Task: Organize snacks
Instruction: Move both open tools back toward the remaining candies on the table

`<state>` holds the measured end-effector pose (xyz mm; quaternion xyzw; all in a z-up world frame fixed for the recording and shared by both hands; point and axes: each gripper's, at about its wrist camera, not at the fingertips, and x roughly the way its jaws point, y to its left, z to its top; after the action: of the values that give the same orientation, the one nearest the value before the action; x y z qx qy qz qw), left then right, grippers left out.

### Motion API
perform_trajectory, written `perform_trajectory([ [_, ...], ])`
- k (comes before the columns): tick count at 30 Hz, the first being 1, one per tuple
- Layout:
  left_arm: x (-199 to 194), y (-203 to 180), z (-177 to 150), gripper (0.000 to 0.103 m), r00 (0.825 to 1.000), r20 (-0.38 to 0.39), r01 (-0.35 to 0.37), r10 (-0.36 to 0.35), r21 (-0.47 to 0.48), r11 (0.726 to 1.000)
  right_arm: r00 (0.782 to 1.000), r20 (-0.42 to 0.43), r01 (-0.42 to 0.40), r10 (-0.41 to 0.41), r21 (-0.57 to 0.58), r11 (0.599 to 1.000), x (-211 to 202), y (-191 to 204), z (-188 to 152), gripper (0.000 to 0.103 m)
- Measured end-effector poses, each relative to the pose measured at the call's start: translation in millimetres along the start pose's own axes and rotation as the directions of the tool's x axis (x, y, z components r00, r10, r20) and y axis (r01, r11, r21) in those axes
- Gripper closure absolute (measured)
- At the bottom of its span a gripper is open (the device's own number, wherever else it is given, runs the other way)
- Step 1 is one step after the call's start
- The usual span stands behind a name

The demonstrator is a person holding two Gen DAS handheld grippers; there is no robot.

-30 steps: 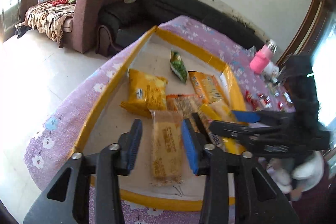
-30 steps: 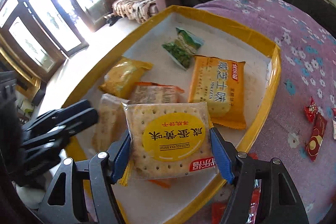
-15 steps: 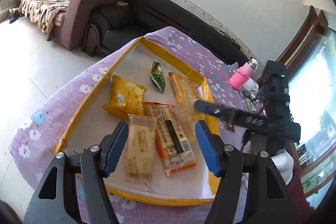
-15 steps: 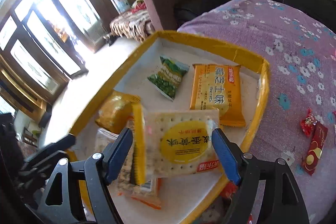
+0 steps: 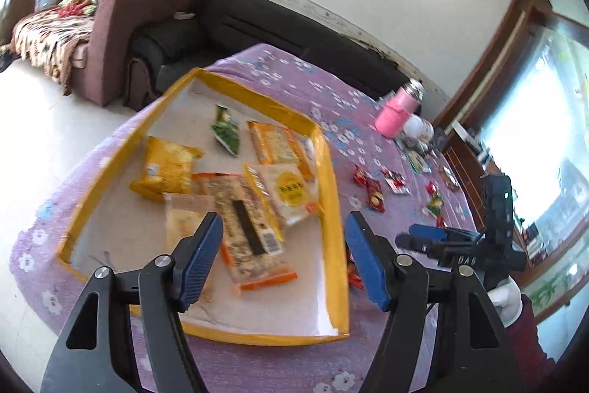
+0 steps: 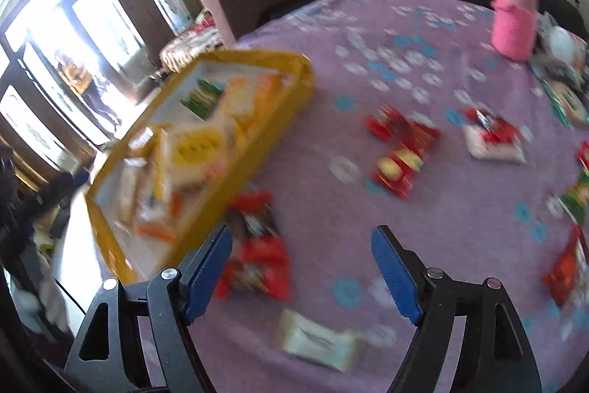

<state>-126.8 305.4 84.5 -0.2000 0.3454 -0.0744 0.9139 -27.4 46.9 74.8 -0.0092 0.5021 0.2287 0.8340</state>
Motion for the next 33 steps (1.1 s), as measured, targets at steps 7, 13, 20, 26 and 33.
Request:
perform_trajectory([
  [7, 17, -43, -8, 0.035, 0.999, -0.051, 0.015, -0.01, 0.096, 0.995, 0.999, 0.026, 0.018, -0.019, 0.006, 1.0, -21, -19, -48, 0.023],
  [13, 26, -69, -14, 0.035, 0.996, -0.085, 0.029, -0.017, 0.144, 0.989, 1.0, 0.008, 0.018, -0.017, -0.103, 0.994, -18, -2, -69, 0.037],
  [20, 34, -87, -21, 0.035, 0.994, -0.111, 0.039, -0.019, 0.176, 0.984, 0.996, -0.021, 0.084, -0.089, -0.16, 0.983, 4, 9, -69, 0.071],
  [26, 40, -97, -22, 0.035, 0.992, -0.124, 0.03, -0.006, 0.191, 0.981, 0.988, 0.0, 0.15, -0.152, -0.174, 0.973, 25, 12, -42, 0.07],
  [33, 37, -92, -15, 0.031, 0.995, -0.097, 0.024, -0.011, 0.135, 0.991, 0.994, 0.035, 0.106, -0.103, -0.076, 0.991, 24, -11, -25, 0.07],
])
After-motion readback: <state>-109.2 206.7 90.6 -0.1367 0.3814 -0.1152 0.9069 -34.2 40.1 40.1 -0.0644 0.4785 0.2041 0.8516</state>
